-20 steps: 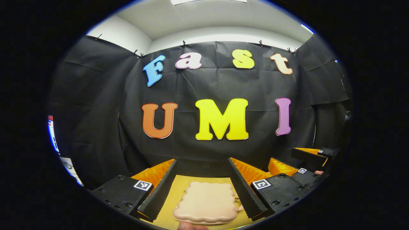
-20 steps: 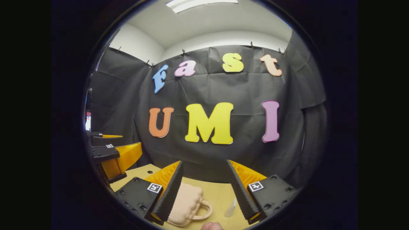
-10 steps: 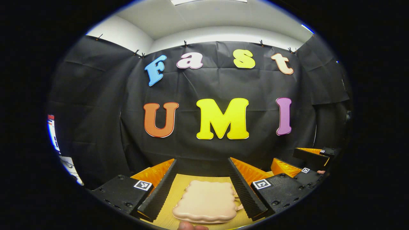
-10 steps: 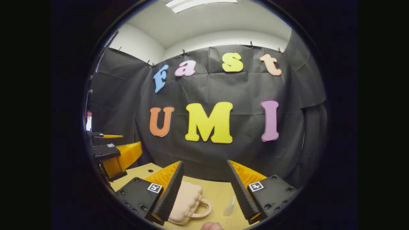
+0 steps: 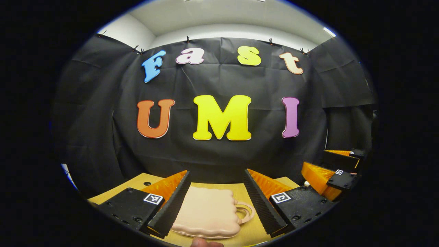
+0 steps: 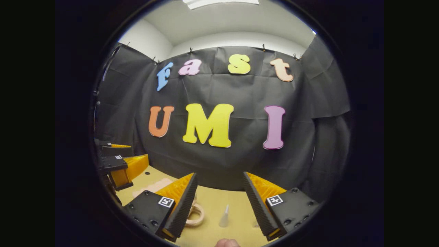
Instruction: First open the suitcase, pack the skin care products into it, and then close the suitcase.
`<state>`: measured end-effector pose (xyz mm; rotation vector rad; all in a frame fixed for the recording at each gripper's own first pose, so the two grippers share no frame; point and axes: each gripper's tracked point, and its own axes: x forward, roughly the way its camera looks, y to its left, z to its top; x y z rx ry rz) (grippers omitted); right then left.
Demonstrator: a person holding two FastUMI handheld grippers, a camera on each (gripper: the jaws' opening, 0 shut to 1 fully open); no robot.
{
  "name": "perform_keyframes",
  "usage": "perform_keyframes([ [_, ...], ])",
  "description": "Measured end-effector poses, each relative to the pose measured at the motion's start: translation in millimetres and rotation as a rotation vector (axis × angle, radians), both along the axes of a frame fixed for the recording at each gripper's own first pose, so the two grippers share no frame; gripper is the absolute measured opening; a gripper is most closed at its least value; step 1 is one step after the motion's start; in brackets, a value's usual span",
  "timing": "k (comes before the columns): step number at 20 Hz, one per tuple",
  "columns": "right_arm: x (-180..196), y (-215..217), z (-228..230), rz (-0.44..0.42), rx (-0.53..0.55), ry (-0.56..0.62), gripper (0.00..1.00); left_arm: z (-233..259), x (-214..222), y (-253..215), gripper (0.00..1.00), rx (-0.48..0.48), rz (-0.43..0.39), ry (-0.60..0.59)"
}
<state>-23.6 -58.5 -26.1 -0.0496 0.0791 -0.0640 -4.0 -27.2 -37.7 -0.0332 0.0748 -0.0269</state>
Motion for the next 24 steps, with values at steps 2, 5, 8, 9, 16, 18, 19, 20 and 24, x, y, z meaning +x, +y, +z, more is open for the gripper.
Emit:
perform_keyframes([
  [2, -4, -16, -8, -0.031, 0.003, 0.023, 0.79, -9, 3, -14, 0.98, 0.009, -0.03, 0.019],
  [5, -10, -37, -15, -0.057, -0.01, 0.039, 0.79, -27, 9, -39, 0.99, 0.048, -0.086, 0.045],
  [8, -17, -65, -30, -0.087, -0.026, 0.073, 0.79, -58, 16, -64, 0.98, 0.092, -0.127, 0.099],
  [9, -20, -76, -37, -0.101, -0.026, 0.093, 0.79, -72, 18, -74, 0.98, 0.102, -0.145, 0.129],
  [16, -40, -138, -55, -0.194, -0.039, 0.148, 0.77, -146, 38, -101, 0.99, 0.519, -0.204, 0.221],
  [18, -47, -153, -61, -0.21, -0.046, 0.164, 0.77, -179, 40, -107, 0.97, 0.658, -0.222, 0.278],
  [19, -50, -160, -61, -0.224, -0.052, 0.165, 0.79, -193, 41, -109, 0.96, 0.681, -0.241, 0.308],
  [20, -53, -169, -59, -0.242, -0.058, 0.156, 0.79, -208, 43, -108, 0.96, 0.701, -0.244, 0.347],
  [24, -61, -189, -63, -0.261, -0.07, 0.166, 0.79, -239, 51, -98, 0.93, 0.884, -0.194, 0.468],
])
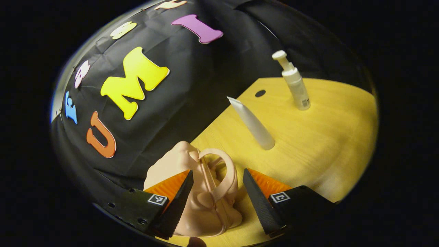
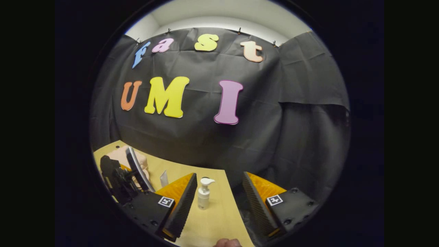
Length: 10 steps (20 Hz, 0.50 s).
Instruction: First open the suitcase, pack the skin care products into it, and then close the suitcase.
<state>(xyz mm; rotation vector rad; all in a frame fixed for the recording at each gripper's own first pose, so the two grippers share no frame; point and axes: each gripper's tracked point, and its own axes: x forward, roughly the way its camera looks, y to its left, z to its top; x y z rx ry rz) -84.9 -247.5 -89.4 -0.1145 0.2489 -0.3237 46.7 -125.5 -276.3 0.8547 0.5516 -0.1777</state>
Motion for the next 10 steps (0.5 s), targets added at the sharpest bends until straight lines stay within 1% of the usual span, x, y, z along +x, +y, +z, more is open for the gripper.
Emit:
perform_keyframes([
  [2, -3, -8, -5, -0.01, 0.01, 0.011, 0.79, -14, 2, 10, 0.92, 0.085, 0.019, 0.032],
  [3, -5, -13, -6, -0.016, 0.011, 0.013, 0.79, -14, 7, 15, 0.88, 0.112, 0.022, 0.033],
  [4, -6, -16, -7, -0.021, 0.014, 0.016, 0.79, -14, 10, 17, 0.87, 0.139, 0.024, 0.032],
  [5, -8, -18, -10, -0.025, 0.016, 0.02, 0.77, -12, 12, 17, 0.83, 0.156, 0.023, 0.026],
  [6, -9, -19, -12, -0.028, 0.022, 0.024, 0.79, -11, 13, 16, 0.82, 0.156, 0.02, 0.019],
  [7, -10, -19, -15, -0.029, 0.027, 0.028, 0.79, -11, 13, 16, 0.77, 0.159, 0.013, 0.023],
  [8, -10, -18, -17, -0.029, 0.031, 0.033, 0.79, -9, 13, 15, 0.77, 0.169, 0.009, 0.029],
  [9, -12, -17, -20, -0.027, 0.036, 0.035, 0.79, -9, 14, 17, 0.71, 0.171, 0.013, 0.031],
  [10, -12, -15, -20, -0.026, 0.041, 0.035, 0.79, -9, 16, 19, 0.7, 0.169, 0.025, 0.035],
])
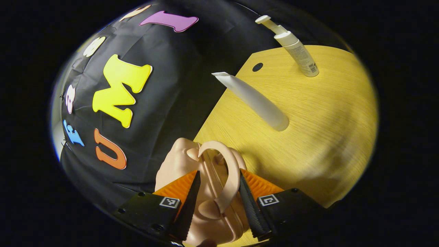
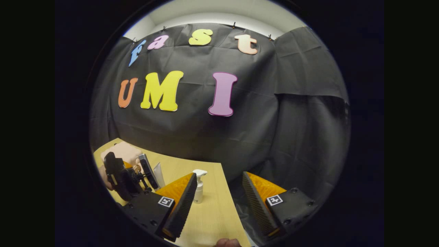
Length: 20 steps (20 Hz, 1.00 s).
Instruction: First open the suitcase, pack the skin care products into it, and then close the suitcase.
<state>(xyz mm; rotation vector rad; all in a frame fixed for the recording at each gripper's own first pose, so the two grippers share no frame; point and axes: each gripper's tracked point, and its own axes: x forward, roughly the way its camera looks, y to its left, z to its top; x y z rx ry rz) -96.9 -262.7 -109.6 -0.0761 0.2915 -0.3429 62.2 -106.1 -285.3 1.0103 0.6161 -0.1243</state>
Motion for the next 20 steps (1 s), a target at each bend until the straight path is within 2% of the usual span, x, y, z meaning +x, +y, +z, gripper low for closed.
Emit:
perform_keyframes([
  [2, 0, 3, 0, 0.002, 0.005, -0.004, 0.78, -5, 3, 5, 0.5, 0.003, 0.022, 0.022],
  [3, -1, 5, -1, 0.003, 0.006, -0.006, 0.78, -8, 2, 7, 0.35, 0.004, 0.029, 0.032],
  [4, -2, 6, -2, 0.003, 0.008, -0.007, 0.79, -10, 2, 5, 0.3, -0.001, 0.023, 0.043],
  [7, -4, 10, -4, -0.001, 0.012, -0.006, 0.77, -2, 0, -1, 0.25, -0.033, 0.008, 0.043],
  [9, -5, 13, 0, -0.01, 0.014, -0.016, 0.8, 8, 1, 0, 0.15, -0.078, 0.011, 0.028],
  [13, -1, 27, 5, 0.001, 0.012, -0.031, 0.79, 37, 2, 6, 0.09, -0.179, 0.023, -0.007],
  [16, 5, 44, 13, 0.026, 0.0, -0.047, 0.79, 69, 3, 13, 0.08, -0.254, 0.031, -0.075],
  [20, 19, 73, 28, 0.073, -0.009, -0.075, 0.78, 126, 7, 49, 0.07, -0.388, 0.083, -0.186],
])
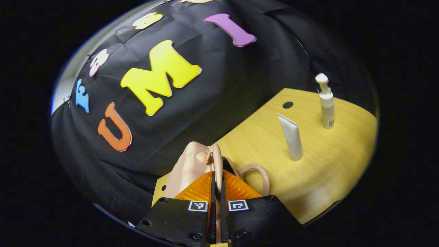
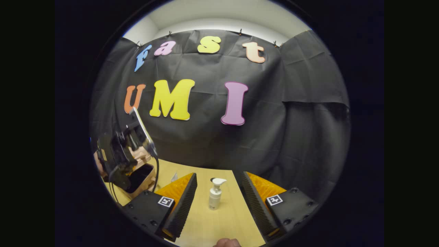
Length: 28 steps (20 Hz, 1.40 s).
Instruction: First open the suitcase, pack the skin care products into it, and then close the suitcase.
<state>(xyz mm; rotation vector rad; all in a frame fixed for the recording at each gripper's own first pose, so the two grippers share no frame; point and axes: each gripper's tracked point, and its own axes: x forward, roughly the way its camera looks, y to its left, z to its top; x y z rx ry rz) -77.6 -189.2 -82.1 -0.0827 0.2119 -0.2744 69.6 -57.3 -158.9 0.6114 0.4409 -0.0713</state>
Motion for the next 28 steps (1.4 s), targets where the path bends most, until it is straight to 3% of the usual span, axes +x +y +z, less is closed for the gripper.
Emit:
perform_keyframes([
  [6, 30, 64, 14, 0.094, 0.002, -0.019, 0.78, 85, 6, 98, 0.07, -0.195, 0.096, -0.185],
  [12, 49, 118, 33, 0.154, -0.03, -0.037, 0.78, 101, 8, 233, 0.07, -0.351, 0.241, -0.262],
  [20, 60, 175, 37, 0.188, -0.095, 0.009, 0.79, 11, 2, 398, 0.08, -0.526, 0.456, -0.205],
  [28, 65, 193, 26, 0.176, -0.164, 0.07, 0.79, -120, -7, 458, 0.08, -0.729, 0.583, -0.025],
])
